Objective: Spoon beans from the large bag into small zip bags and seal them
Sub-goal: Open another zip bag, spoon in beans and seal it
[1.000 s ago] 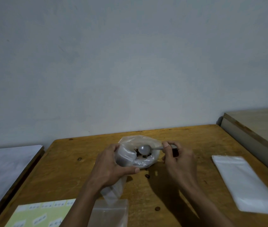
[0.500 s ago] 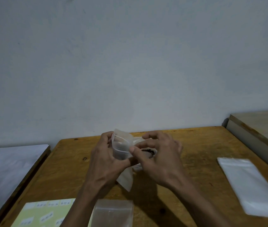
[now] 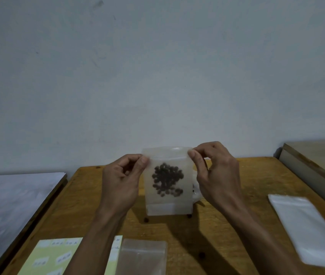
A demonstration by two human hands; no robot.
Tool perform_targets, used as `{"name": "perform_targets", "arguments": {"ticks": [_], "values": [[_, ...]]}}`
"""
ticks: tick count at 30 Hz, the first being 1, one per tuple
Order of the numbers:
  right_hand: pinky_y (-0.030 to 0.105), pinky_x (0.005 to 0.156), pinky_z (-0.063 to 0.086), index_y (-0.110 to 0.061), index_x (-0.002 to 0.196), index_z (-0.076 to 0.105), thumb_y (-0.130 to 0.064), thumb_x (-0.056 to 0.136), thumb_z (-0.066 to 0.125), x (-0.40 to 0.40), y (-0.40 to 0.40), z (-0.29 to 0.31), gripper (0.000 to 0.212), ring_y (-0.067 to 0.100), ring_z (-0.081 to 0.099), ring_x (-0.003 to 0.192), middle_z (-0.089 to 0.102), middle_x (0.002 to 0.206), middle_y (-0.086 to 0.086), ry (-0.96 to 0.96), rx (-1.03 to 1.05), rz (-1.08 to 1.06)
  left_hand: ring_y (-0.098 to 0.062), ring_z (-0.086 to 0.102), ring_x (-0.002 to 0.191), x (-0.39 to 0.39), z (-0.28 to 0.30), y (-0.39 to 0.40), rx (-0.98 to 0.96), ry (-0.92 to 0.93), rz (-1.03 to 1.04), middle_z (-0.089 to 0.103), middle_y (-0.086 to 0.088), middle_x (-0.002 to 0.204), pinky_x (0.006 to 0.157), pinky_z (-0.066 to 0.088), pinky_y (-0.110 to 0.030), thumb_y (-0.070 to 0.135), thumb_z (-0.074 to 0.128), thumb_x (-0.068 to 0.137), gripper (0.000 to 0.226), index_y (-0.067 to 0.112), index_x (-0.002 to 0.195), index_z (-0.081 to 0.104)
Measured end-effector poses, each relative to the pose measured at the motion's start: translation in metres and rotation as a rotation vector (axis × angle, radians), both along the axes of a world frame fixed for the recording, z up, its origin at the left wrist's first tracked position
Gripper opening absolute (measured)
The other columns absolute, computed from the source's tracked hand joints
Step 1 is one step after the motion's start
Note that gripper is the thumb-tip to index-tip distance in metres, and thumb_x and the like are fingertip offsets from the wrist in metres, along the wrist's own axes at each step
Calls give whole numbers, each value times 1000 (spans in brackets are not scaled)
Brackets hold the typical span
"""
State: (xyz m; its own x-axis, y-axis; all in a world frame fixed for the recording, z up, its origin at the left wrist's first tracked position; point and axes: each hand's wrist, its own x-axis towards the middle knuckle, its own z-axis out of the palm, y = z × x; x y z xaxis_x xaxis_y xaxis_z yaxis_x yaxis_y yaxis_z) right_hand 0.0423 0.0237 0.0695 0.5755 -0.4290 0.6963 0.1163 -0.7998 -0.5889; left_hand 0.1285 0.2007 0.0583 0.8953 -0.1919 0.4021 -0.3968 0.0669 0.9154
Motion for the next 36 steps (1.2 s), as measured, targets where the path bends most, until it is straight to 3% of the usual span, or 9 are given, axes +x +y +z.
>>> {"name": "perform_targets", "arguments": {"ticks": [2, 4, 8, 12, 14, 19, 23, 30, 36], "values": [[15, 69, 46, -18, 91, 70, -25, 96, 62, -1, 1, 1, 12, 3, 56, 83, 57, 90, -11, -25, 11, 12, -23, 72, 86, -2, 2, -2, -19, 20, -23, 77, -6, 88, 80, 62, -34, 26, 68, 87, 14, 15, 90, 76], [10, 66, 45, -19, 92, 69, -25, 97, 62, -1, 1, 1, 11, -3, 57, 84, 59, 89, -12, -21, 49, 37, -20, 72, 86, -3, 3, -3, -66, 85, -111, 76, -6, 90, 77, 62, -31, 28, 68, 84, 21, 11, 94, 74], [21, 68, 54, -21, 93, 70, -35, 95, 60, -3, 2, 0, 18, 2, 62, 82, 67, 88, -11, 50, 216, 125, -21, 73, 86, -6, 4, -4, -79, 164, -227, 76, -12, 94, 73, 62, -29, 23, 75, 74, 33, 3, 99, 72], [42, 76, 63, -16, 94, 73, -35, 81, 77, -8, 7, 4, 23, 21, 72, 86, 74, 89, 5, 158, 664, 445, -23, 73, 80, -10, 3, -7, -88, 207, -245, 76, -16, 89, 67, 62, -30, 22, 74, 76, 30, -2, 95, 73], [42, 75, 63, -14, 98, 75, -29, 78, 79, -8, 9, 3, 26, 21, 75, 86, 77, 92, 5, 229, 756, 535, -24, 74, 79, -11, 3, -8, -59, 208, -268, 75, -17, 90, 65, 60, -28, 21, 72, 80, 28, -2, 96, 72], [42, 73, 63, -7, 98, 75, -23, 81, 77, -9, 8, 1, 23, 25, 76, 85, 77, 91, 10, 213, 828, 572, -28, 73, 79, -14, 6, -9, -64, 245, -318, 74, -21, 91, 66, 61, -33, 28, 76, 74, 33, 0, 92, 73], [30, 65, 59, -6, 96, 75, -18, 82, 76, -9, 8, 1, 18, 22, 76, 80, 78, 88, 9, 209, 847, 584, -26, 73, 76, -17, 7, -11, -11, 199, -314, 75, -18, 86, 64, 61, -31, 27, 74, 75, 32, -2, 91, 72], [42, 79, 62, -7, 102, 77, -26, 89, 69, -15, 3, -5, 25, 26, 75, 93, 78, 96, 10, 275, 806, 585, -25, 74, 73, -20, 9, -7, 20, 108, -259, 76, -16, 82, 62, 62, -33, 23, 73, 75, 27, -1, 86, 73], [50, 74, 58, -4, 96, 79, -22, 90, 70, -33, 1, -10, 21, 28, 73, 84, 78, 94, 16, 361, 827, 538, -16, 68, 65, -26, 1, 5, 29, 354, -345, 74, -9, 74, 53, 55, -27, 24, 73, 72, 15, 9, 71, 76]]}}
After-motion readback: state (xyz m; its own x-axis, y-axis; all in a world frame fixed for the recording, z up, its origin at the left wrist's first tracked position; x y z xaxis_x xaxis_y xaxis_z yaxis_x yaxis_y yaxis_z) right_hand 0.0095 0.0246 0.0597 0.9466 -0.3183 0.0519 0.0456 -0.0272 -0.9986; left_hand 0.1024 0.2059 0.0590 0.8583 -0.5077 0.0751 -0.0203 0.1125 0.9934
